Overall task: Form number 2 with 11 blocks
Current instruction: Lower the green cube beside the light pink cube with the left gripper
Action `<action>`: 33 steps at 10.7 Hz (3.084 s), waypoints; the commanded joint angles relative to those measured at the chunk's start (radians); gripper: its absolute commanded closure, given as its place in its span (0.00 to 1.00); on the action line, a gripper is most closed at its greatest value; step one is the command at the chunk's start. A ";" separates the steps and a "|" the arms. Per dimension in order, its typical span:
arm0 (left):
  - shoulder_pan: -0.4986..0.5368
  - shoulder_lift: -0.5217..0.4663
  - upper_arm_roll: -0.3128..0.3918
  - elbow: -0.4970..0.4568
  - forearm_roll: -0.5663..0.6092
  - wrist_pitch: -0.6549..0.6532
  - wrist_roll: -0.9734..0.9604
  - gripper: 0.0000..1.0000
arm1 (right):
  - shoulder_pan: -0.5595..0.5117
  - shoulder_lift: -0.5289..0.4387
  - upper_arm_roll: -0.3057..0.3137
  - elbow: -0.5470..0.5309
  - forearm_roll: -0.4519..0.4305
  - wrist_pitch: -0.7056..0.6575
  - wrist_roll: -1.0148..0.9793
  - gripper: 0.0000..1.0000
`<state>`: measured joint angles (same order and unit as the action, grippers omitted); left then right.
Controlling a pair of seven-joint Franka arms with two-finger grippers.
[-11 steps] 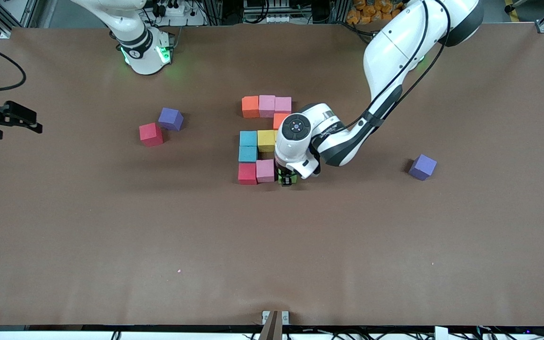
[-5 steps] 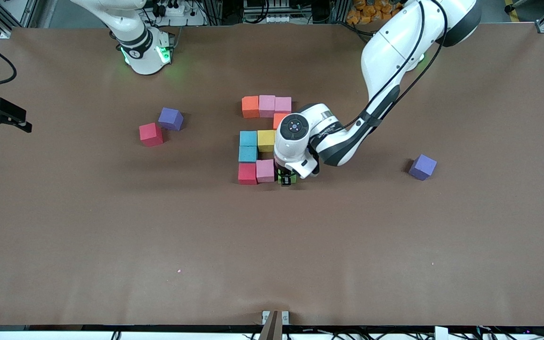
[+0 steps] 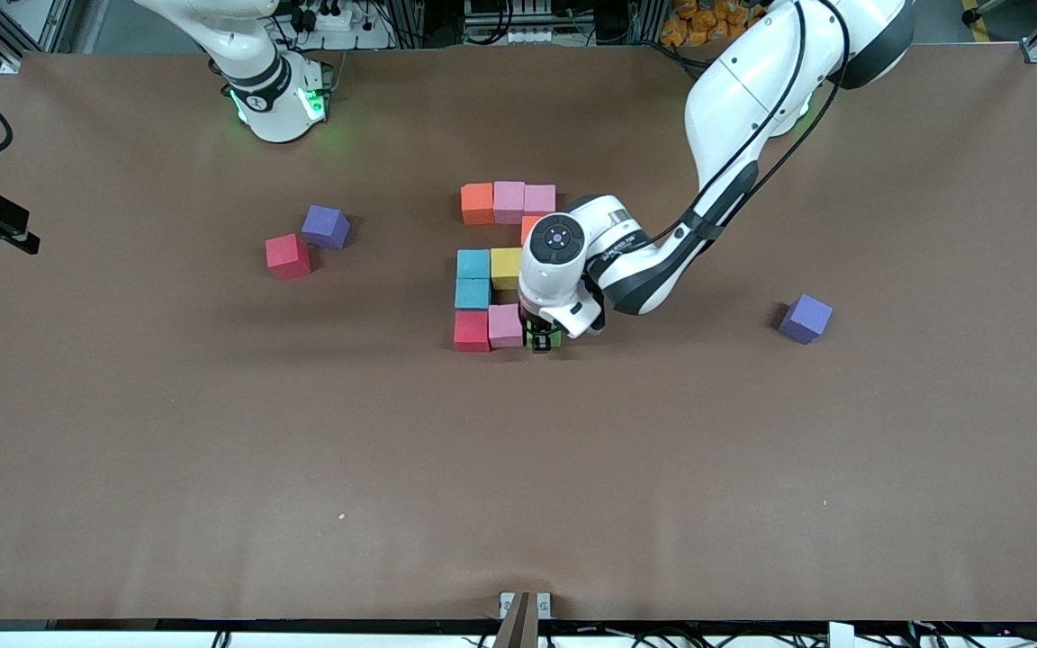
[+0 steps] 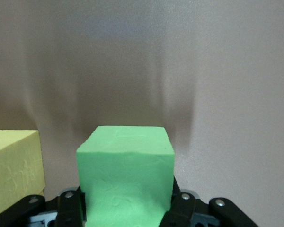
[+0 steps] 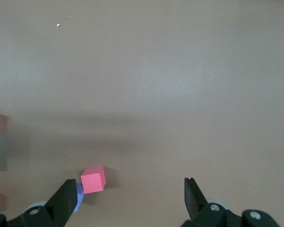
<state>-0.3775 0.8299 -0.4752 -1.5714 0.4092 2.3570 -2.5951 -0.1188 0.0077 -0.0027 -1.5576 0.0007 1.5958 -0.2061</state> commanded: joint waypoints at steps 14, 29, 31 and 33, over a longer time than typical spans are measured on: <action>-0.032 0.012 0.014 0.033 0.026 0.008 0.003 0.00 | 0.002 0.028 0.001 0.027 0.005 -0.045 0.017 0.00; 0.002 -0.052 0.009 0.067 0.025 -0.048 0.016 0.00 | -0.004 0.041 0.000 0.031 0.019 -0.002 0.017 0.00; 0.002 -0.052 0.007 0.067 0.022 -0.048 0.016 0.00 | -0.004 0.043 0.000 0.031 0.019 0.000 0.017 0.00; 0.003 -0.052 0.007 0.068 0.019 -0.048 0.016 0.00 | -0.004 0.043 0.000 0.031 0.021 0.004 0.017 0.00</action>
<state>-0.3769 0.7901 -0.4653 -1.5042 0.4094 2.3301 -2.5795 -0.1150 0.0381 -0.0064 -1.5526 0.0069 1.6031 -0.2017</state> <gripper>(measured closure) 0.000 0.000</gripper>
